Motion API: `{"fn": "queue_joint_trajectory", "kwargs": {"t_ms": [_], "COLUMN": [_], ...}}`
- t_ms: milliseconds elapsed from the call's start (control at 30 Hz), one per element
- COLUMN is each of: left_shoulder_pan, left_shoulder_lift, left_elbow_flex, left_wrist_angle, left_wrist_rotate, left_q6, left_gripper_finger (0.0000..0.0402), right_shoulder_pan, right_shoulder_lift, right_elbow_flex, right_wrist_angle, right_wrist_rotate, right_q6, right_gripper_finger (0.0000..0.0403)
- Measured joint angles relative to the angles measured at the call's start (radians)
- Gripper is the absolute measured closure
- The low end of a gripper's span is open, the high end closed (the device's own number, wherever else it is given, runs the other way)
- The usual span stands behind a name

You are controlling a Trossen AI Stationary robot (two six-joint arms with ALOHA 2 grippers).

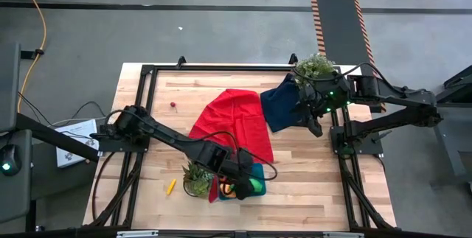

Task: Pick and placing Produce into tupperware
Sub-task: Put the blackberry into the blue bin

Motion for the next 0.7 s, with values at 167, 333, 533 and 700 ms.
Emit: {"fn": "queue_joint_trajectory", "kwargs": {"t_ms": [167, 333, 533, 700], "left_shoulder_pan": [0.000, 0.000, 0.003, 0.007], "left_shoulder_lift": [0.043, 0.069, 0.099, 0.124], "left_elbow_flex": [0.003, 0.005, 0.005, 0.004], "left_wrist_angle": [0.020, 0.022, -0.002, -0.005], "left_wrist_rotate": [0.004, 0.011, -0.006, -0.008], "left_q6": [-0.008, -0.027, -0.057, -0.080], "left_gripper_finger": [0.0302, 0.0302, 0.0302, 0.0302], "right_shoulder_pan": [0.000, 0.000, 0.000, 0.000], "right_shoulder_lift": [-0.001, 0.000, 0.000, 0.000], "right_elbow_flex": [0.000, 0.000, 0.000, 0.000], "right_wrist_angle": [-0.002, -0.003, -0.003, -0.004], "right_wrist_rotate": [0.001, 0.001, 0.001, 0.000], "right_q6": [-0.005, -0.009, -0.026, -0.034], "right_gripper_finger": [0.0160, 0.0160, 0.0160, 0.0160]}}
